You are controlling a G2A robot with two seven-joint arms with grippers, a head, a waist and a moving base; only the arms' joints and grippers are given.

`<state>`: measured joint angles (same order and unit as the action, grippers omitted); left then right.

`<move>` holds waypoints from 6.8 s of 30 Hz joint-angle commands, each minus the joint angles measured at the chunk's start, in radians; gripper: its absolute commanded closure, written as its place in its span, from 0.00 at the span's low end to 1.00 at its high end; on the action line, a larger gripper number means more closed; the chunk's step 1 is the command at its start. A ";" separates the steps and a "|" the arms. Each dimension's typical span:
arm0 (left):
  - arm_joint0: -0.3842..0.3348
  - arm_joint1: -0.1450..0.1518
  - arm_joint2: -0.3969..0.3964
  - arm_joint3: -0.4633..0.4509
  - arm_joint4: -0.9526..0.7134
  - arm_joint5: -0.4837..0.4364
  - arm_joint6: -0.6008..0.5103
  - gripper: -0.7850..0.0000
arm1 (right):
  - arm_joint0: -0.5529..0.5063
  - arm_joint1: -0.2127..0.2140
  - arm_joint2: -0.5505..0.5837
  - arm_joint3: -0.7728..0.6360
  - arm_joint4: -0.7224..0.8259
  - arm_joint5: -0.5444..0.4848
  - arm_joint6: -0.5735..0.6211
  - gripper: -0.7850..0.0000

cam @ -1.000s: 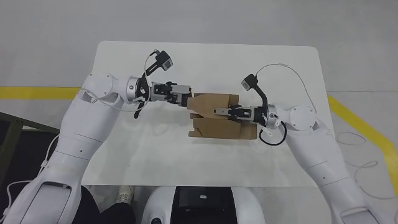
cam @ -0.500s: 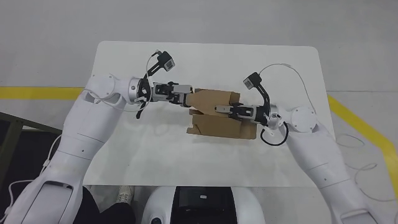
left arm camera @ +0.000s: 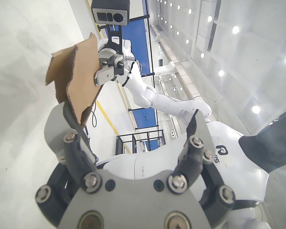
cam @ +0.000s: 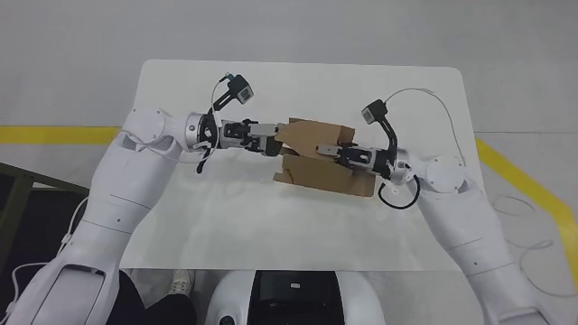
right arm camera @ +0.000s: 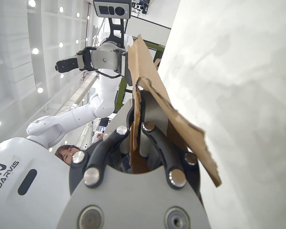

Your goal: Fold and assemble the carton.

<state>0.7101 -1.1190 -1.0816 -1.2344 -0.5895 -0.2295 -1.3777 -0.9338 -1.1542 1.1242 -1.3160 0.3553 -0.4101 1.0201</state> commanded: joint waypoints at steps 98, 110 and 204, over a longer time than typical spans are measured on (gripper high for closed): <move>0.028 0.005 -0.059 0.011 -0.004 -0.012 0.049 0.00 | -0.008 -0.012 -0.022 -0.087 0.013 0.112 0.049 1.00; 0.031 0.006 -0.048 -0.004 0.011 -0.012 0.024 0.27 | 0.003 -0.013 -0.032 -0.084 0.010 0.112 0.050 1.00; 0.021 0.022 -0.018 0.013 0.075 0.030 0.034 1.00 | -0.001 -0.013 -0.019 -0.098 0.072 0.056 0.019 1.00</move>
<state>0.7306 -1.0975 -1.0985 -1.2211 -0.5147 -0.2000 -1.3426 -0.9342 -1.1675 1.1058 -1.4134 0.4282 -0.3550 1.0390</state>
